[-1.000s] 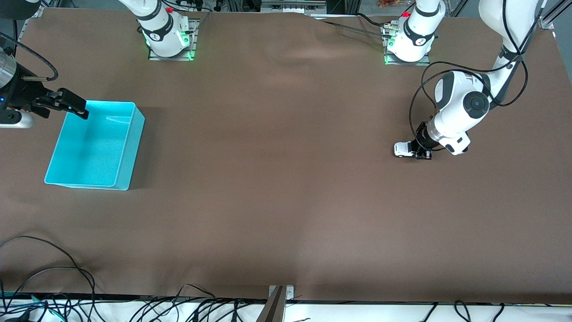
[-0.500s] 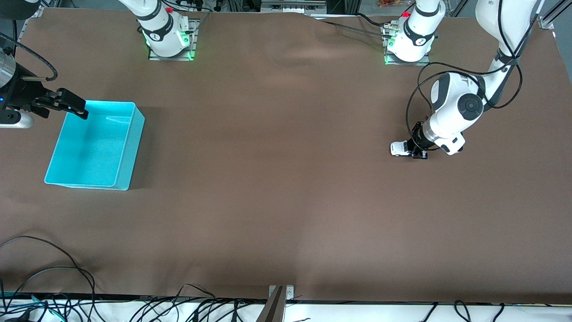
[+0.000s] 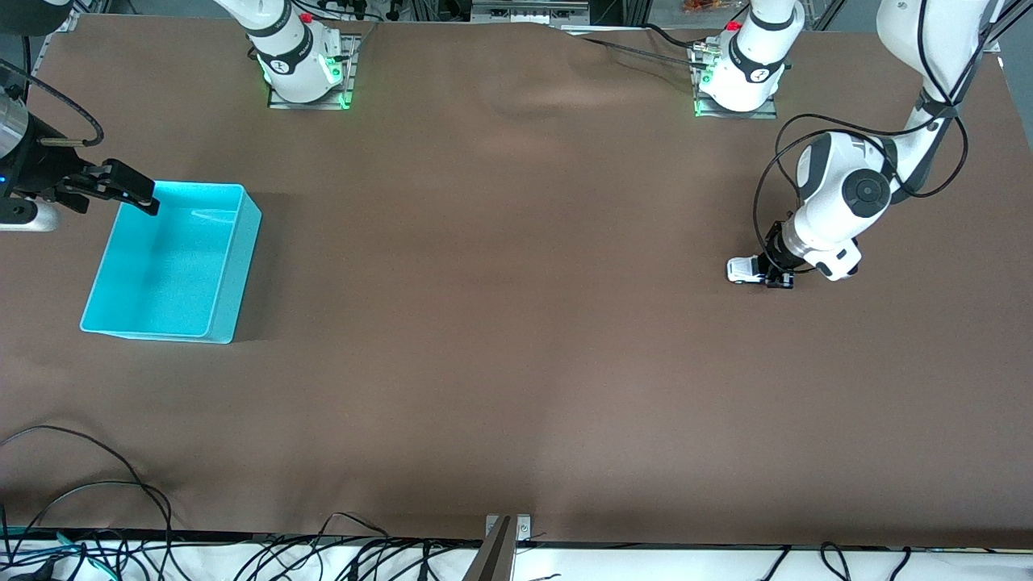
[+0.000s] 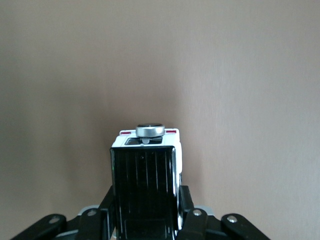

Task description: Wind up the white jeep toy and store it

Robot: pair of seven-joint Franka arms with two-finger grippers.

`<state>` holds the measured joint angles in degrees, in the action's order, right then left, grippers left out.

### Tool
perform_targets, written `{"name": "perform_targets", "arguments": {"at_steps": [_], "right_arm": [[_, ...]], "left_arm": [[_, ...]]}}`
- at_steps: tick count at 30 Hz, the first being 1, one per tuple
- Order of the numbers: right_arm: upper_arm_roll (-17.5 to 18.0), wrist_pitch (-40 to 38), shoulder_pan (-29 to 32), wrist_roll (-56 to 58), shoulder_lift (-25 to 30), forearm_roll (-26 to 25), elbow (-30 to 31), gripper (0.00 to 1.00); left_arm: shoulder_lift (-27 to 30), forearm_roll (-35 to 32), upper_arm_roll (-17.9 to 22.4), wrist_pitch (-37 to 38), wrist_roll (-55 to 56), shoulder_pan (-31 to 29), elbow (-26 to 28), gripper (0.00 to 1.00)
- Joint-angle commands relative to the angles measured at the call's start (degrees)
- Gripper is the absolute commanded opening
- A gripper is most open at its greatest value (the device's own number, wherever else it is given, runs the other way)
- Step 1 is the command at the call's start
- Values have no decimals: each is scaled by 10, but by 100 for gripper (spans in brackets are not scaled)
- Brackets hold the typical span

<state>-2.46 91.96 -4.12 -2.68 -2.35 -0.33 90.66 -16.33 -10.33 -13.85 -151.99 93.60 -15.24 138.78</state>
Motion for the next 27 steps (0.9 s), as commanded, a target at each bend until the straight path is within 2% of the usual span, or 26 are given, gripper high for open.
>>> {"name": "perform_targets", "arguments": {"at_steps": [1, 8, 17, 27], "right_arm": [[0, -4, -1, -3, 1, -8, -8, 100], [1, -4, -1, -3, 1, -7, -8, 100], [1, -4, -1, -3, 1, -7, -8, 100], [1, -5, -1, -3, 1, -7, -8, 100]], "left_arm": [[-44, -43, 2, -22, 5, -28, -12, 25], [-52, -95, 1, -22, 1, -70, -17, 25], [-65, -105, 1, -23, -3, -100, -32, 25], [-83, -170, 1, -22, -2, -139, -48, 25]]}}
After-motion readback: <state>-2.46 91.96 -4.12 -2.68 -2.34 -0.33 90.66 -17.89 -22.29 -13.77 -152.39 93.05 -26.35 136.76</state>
